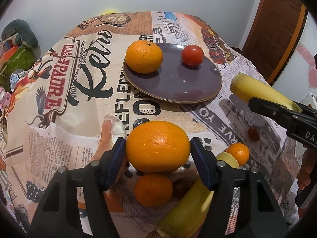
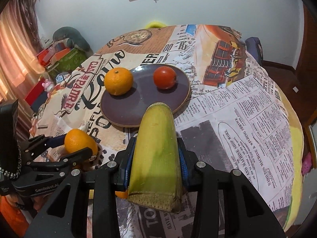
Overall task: Organize fruits
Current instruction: 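Carry the orange and zucchini to the plate and release both beside the tomato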
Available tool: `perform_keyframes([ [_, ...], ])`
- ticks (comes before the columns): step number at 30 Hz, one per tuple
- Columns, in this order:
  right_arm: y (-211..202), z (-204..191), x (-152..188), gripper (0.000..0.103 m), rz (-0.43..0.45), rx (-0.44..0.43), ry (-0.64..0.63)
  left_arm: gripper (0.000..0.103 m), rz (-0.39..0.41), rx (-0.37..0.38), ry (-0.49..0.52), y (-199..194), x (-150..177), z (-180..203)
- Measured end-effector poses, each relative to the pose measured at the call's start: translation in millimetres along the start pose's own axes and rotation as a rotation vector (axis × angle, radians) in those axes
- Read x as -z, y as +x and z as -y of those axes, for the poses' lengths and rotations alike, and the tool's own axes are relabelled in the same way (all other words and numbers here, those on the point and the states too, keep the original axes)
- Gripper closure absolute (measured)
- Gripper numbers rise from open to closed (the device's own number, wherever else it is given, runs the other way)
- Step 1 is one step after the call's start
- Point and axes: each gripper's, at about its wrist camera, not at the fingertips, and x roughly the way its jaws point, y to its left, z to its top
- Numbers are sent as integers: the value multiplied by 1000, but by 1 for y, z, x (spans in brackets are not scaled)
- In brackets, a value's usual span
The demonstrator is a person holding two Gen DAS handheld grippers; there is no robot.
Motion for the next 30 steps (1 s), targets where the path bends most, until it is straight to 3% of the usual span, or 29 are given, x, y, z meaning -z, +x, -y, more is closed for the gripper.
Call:
perform_keyframes([
  [15,5,0,-19,68,33,-7,-6,38,98,32,-58,-24,-30,-15],
  [30,40,-15,-74,68,76,-23,-46,38,203,26,-79,-22,-83,-36],
])
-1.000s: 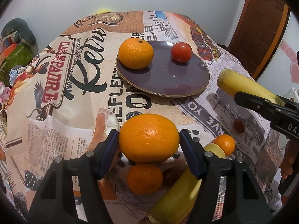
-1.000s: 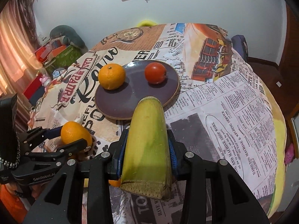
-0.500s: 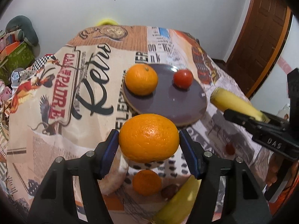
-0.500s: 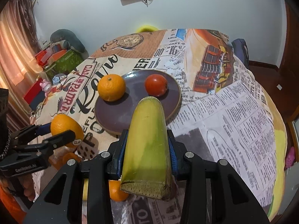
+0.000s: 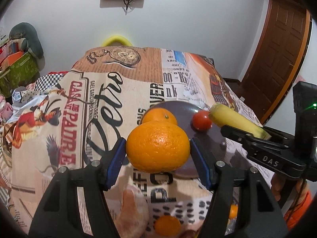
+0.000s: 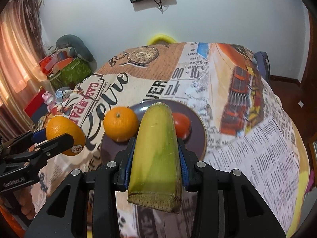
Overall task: Organize fruits
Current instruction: 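Carry the orange and zucchini to the plate and release both beside the tomato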
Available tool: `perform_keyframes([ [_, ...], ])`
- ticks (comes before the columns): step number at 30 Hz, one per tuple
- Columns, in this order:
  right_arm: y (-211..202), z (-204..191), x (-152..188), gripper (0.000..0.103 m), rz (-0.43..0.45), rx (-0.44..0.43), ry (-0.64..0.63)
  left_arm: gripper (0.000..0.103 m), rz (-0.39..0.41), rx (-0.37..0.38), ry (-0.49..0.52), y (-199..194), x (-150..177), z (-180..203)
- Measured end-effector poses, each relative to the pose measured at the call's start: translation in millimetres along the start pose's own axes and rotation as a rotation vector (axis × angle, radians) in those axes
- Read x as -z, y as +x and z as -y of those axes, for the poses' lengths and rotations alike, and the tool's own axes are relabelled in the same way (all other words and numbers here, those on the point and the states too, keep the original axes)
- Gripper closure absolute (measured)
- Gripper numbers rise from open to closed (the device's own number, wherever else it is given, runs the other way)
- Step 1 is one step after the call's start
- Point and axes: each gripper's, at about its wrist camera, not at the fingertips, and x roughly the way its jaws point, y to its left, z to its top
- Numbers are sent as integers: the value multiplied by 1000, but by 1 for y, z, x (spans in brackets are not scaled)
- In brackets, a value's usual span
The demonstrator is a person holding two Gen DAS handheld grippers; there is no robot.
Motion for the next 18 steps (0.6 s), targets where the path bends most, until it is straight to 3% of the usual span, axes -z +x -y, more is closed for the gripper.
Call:
perform_keyframes([
  [18,74,-10,-31,68,-104,-12,-78,38,-7,3,-20,34,-16,-24],
])
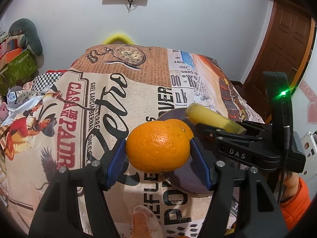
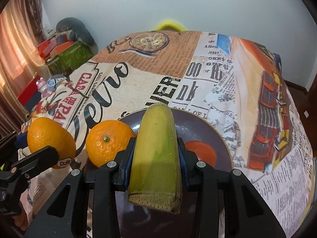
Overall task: Organize fruits
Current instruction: 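Carry the orange and zucchini to the plate and release both beside the tomato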
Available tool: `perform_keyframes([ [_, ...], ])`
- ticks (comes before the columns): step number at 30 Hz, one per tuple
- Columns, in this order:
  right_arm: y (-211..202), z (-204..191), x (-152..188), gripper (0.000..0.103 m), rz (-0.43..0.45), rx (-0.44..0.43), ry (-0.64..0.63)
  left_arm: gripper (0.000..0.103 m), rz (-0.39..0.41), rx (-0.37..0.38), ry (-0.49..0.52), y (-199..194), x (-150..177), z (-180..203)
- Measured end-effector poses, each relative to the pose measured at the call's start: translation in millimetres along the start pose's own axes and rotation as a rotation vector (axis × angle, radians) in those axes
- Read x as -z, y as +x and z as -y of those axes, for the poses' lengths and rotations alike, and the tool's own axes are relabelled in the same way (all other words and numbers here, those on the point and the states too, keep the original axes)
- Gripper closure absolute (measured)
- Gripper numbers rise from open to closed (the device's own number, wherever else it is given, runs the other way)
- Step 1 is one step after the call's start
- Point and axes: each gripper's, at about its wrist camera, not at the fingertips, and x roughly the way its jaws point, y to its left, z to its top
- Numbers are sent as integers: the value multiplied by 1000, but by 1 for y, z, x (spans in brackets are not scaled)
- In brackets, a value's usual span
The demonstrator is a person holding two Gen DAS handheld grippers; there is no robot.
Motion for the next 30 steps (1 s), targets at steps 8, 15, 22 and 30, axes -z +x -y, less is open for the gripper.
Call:
perform_keyframes([
  [8,1,-2,-3,67,-10,3,-24,38,-19,6,-5,3,3,1],
  [15,-25,3,1,65,29,-3,-11,38,-48,25,37,2,12,21],
  [22,-54,12,16,57,95,40,-7,38,-89,32,79,14,20,42],
  [30,-68,23,32,57,107,67,-5,38,-64,14,98,27,12,51],
])
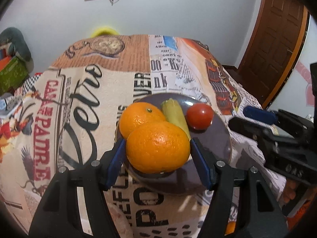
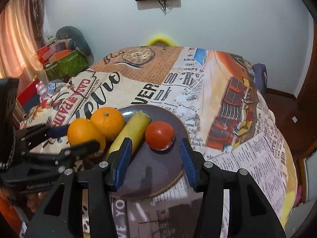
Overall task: Organize fruits
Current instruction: 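Carry the orange and zucchini to the plate and release both beside the tomato, then withdraw both grippers from the plate and move toward the remaining fruit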
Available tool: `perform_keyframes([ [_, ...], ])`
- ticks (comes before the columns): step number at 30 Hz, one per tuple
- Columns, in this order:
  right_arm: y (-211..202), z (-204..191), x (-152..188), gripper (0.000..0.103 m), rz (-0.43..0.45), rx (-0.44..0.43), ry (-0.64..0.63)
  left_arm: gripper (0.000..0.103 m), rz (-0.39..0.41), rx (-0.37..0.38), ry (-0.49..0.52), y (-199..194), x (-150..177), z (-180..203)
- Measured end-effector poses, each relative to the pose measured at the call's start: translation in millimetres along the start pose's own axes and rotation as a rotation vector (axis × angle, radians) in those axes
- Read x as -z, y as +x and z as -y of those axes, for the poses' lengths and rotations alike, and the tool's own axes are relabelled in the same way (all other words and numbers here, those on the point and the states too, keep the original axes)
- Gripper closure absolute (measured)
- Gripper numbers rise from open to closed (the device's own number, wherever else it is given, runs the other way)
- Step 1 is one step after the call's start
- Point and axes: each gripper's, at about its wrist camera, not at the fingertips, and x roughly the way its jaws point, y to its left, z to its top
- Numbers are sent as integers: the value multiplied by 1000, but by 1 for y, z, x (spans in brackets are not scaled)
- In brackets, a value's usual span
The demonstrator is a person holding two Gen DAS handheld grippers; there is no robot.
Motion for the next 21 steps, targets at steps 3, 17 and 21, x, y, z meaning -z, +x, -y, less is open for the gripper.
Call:
perform_keyframes([
  [3,-2,3,4,57,3,-13,18,37,18,-10,35,4,-5,7],
  [17,-12,15,21,57,-2,-36,81,37,-83,20,4,21,7,0],
  [21,-13,14,23,57,-5,-44,79,37,-105,1,30,29,13,7],
])
